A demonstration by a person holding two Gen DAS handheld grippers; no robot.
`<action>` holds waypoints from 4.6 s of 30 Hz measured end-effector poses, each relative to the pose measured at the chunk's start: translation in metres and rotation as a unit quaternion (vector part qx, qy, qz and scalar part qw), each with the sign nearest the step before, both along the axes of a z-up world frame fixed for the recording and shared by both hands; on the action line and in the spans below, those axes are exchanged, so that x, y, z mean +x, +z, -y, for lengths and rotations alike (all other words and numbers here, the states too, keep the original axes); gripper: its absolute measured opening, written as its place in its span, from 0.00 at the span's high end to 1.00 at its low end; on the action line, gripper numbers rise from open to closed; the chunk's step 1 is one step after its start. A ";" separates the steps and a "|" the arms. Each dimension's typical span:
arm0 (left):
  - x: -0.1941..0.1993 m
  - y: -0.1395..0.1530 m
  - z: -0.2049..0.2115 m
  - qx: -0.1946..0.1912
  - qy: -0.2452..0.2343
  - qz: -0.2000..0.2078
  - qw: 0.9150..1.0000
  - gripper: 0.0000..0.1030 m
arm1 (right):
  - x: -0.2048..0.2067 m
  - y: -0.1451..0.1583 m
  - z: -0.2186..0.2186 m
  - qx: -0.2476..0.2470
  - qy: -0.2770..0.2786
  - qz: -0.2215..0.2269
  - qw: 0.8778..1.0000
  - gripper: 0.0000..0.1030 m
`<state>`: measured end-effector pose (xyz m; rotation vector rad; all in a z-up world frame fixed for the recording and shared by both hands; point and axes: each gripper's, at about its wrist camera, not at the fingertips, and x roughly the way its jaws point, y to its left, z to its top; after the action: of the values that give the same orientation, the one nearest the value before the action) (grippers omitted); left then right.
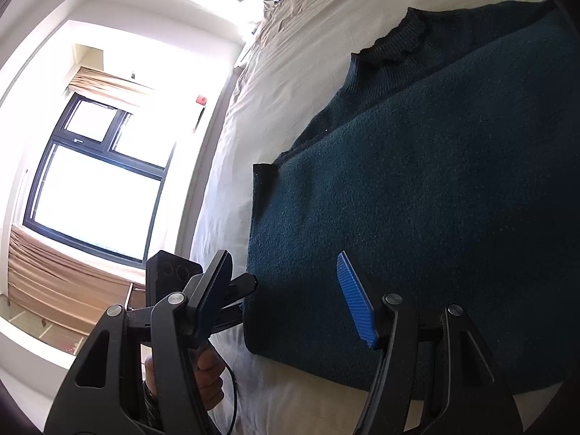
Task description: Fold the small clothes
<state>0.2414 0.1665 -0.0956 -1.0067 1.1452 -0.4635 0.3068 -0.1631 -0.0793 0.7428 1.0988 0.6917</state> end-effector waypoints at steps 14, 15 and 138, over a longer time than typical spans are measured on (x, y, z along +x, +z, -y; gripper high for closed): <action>-0.003 0.017 0.000 0.006 0.008 0.016 1.000 0.87 | 0.035 -0.043 -0.019 0.022 0.026 -0.040 0.999 0.43; -0.002 0.024 0.003 0.011 0.005 0.022 1.000 0.87 | 0.035 -0.042 -0.016 0.028 0.026 -0.043 0.998 0.43; 0.086 0.018 0.226 0.127 -0.154 0.066 0.978 0.26 | 0.056 -0.037 0.243 -0.071 -0.045 -0.085 0.993 0.54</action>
<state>0.3275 -0.0594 -0.0773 -0.5706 1.2102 -0.6029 0.3629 -0.4058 -0.1163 0.7336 1.2480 0.4746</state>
